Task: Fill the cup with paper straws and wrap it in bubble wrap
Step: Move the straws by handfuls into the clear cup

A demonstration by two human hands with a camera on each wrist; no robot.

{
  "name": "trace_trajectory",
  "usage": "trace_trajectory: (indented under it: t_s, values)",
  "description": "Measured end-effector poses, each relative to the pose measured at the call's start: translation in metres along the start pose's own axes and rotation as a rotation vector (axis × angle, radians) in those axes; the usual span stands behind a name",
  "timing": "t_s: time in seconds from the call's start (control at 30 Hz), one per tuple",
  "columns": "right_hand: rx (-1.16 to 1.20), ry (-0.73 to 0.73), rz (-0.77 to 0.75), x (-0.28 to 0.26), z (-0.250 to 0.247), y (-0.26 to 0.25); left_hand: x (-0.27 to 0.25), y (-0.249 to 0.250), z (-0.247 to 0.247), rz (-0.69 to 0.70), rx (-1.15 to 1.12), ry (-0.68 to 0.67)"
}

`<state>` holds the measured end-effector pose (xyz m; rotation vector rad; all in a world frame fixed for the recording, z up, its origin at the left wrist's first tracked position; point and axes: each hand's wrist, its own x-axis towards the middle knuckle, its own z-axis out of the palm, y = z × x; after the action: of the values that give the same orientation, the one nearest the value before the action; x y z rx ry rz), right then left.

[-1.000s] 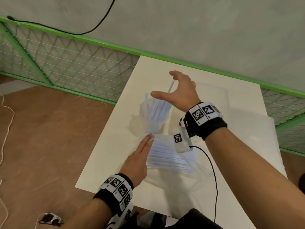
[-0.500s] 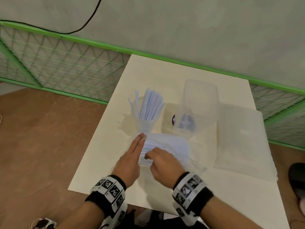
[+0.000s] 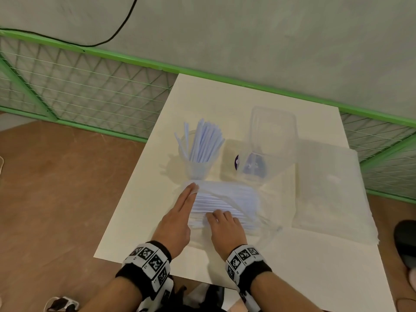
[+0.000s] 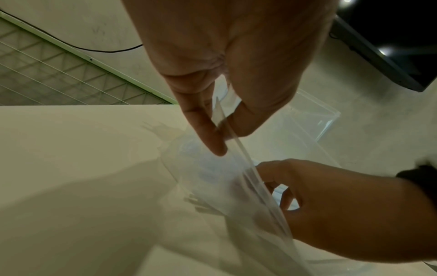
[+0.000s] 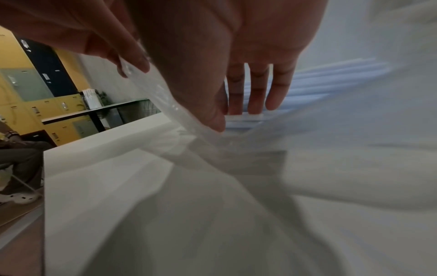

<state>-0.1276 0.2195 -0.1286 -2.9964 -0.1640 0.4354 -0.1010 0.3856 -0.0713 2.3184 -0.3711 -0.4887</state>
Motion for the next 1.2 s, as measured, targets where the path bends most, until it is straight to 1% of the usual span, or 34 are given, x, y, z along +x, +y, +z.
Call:
trace_trajectory:
  t_s: [0.07, 0.23, 0.47, 0.6, 0.77, 0.87, 1.03, 1.13, 1.2]
  values:
    - [-0.020, -0.010, 0.012, 0.003, -0.004, 0.000, 0.000, -0.001, 0.000, 0.000, 0.005, 0.001]
    - [0.020, -0.033, 0.025, 0.008, -0.004, 0.000, 0.001, 0.000, -0.001, -0.001, 0.009, 0.007]
    - [-0.087, -0.058, -0.007, 0.013, 0.000, 0.006, 0.002, -0.001, 0.000, 0.001, 0.013, 0.018]
    - [-0.062, -0.023, 0.017, 0.012, -0.001, 0.001, 0.002, -0.004, 0.001, 0.007, -0.001, 0.020]
    - [-0.087, 0.054, 0.039, 0.014, 0.007, 0.002, 0.002, -0.005, 0.002, 0.022, -0.009, 0.024]
    - [-0.073, -0.006, 0.048, 0.014, 0.004, 0.000, 0.001, -0.006, 0.002, 0.023, -0.008, 0.022]
    - [-0.042, -0.022, 0.051, 0.011, 0.003, 0.000, 0.000, -0.005, 0.001, 0.018, -0.013, 0.020]
    - [-0.035, -0.033, 0.026, 0.011, 0.002, 0.001, 0.000, -0.005, 0.001, 0.019, -0.006, 0.018]
    - [-0.037, -0.011, 0.007, 0.014, 0.003, 0.002, 0.000, -0.005, 0.000, 0.010, -0.002, 0.016]
